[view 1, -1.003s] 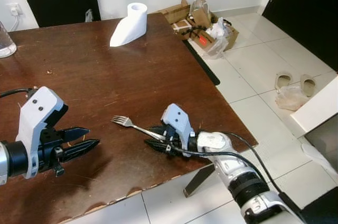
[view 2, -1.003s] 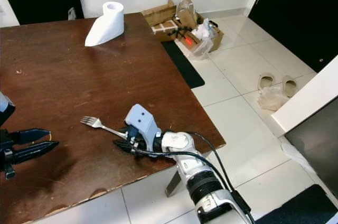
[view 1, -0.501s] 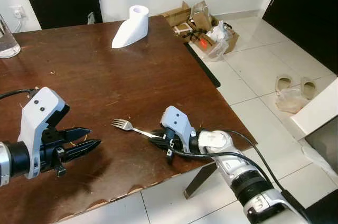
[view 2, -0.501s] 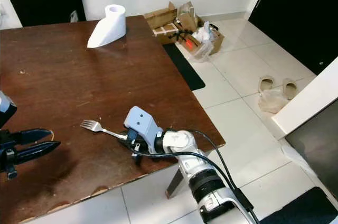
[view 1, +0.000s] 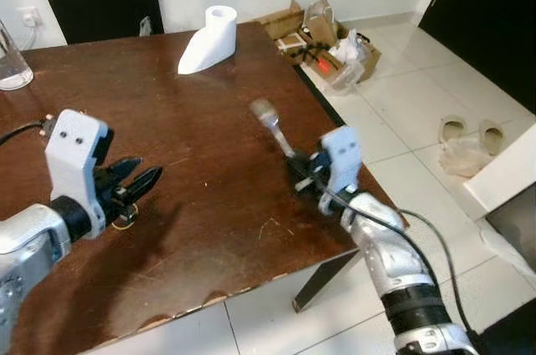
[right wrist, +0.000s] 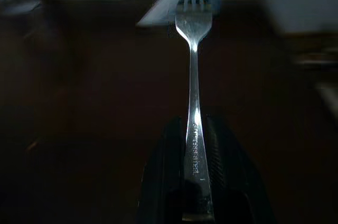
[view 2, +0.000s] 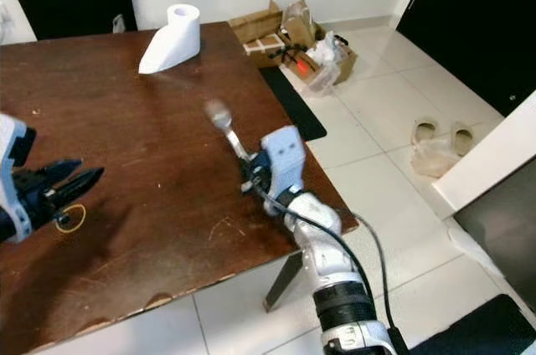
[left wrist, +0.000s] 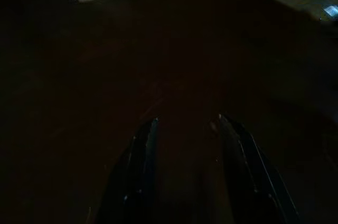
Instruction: Setting the table
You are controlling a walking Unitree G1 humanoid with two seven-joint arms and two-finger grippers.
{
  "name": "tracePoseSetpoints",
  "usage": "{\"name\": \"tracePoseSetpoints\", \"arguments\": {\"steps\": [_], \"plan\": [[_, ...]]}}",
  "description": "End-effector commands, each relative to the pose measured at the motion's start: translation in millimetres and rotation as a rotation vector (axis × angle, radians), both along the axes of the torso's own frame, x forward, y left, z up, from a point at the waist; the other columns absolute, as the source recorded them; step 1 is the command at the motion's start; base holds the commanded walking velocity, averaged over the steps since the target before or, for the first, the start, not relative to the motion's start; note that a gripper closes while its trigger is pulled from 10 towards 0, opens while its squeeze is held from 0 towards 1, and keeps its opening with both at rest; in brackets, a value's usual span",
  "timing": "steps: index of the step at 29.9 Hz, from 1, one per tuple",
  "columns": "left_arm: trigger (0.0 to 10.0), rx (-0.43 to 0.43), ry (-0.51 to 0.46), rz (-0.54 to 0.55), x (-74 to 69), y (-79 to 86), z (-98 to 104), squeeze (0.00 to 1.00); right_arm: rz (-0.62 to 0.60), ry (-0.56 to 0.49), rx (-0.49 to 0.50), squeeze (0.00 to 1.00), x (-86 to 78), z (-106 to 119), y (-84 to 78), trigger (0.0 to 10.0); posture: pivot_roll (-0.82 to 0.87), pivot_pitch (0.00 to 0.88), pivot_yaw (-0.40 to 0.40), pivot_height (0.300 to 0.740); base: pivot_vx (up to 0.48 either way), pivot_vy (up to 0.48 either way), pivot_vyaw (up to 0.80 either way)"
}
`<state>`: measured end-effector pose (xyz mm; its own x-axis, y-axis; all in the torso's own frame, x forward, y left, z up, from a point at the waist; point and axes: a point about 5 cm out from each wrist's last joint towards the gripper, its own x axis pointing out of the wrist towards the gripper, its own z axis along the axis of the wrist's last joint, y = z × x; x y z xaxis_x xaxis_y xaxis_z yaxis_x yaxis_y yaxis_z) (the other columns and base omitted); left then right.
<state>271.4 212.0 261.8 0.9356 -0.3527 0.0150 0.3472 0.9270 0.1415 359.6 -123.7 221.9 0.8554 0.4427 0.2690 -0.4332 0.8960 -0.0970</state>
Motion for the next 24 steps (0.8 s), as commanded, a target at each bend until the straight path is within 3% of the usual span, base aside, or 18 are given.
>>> {"name": "tracePoseSetpoints", "arguments": {"steps": [1, 2, 6, 10, 16, 24], "plan": [[10.0, 0.019, -0.02, -0.006, 4.6, -17.2, -4, 0.0, -0.164, -0.04, 0.096, 0.0, -12.1, 7, -26.7, 10.0, 0.2, 0.214, 0.047, 0.74, 0.0, 0.0, 0.0], [10.0, 0.03, -0.037, -0.009, 7.2, -26.5, -4, 0.0, -0.235, -0.064, 0.114, 0.0, -19.6, 12, -37.4, 10.0, 0.2, 0.214, 0.047, 0.74, 0.0, 0.0, 0.0], [10.0, 0.019, -0.033, -0.003, 13.8, -38.5, -10, 0.0, -0.33, -0.072, 0.132, 0.0, -30.7, 10, -52.7, 10.0, 0.14, 0.189, 0.065, 0.74, 0.0, 0.0, 0.0], [10.0, -0.03, -0.014, -0.003, 21.3, -51.8, -19, 0.0, -0.411, -0.051, 0.239, 0.0, -45.2, 3, -70.1, 10.0, 0.11, 0.168, 0.071, 0.74, 0.0, 0.0, 0.0], [10.0, -0.052, -0.006, -0.005, 25.6, -60.1, -24, 0.0, -0.476, -0.029, 0.346, 0.0, -53.4, 2, -83.7, 10.0, 0.08, 0.154, 0.077, 0.74, 0.0, 0.0, 0.0], [10.0, -0.091, 0.001, 0.036, 34.9, -63.9, -32, 0.0, -0.516, -0.003, 0.318, 0.0, -61.3, -3, -88.1, 10.0, 0.05, 0.141, 0.072, 0.74, 0.0, 0.0, 0.0]]}}
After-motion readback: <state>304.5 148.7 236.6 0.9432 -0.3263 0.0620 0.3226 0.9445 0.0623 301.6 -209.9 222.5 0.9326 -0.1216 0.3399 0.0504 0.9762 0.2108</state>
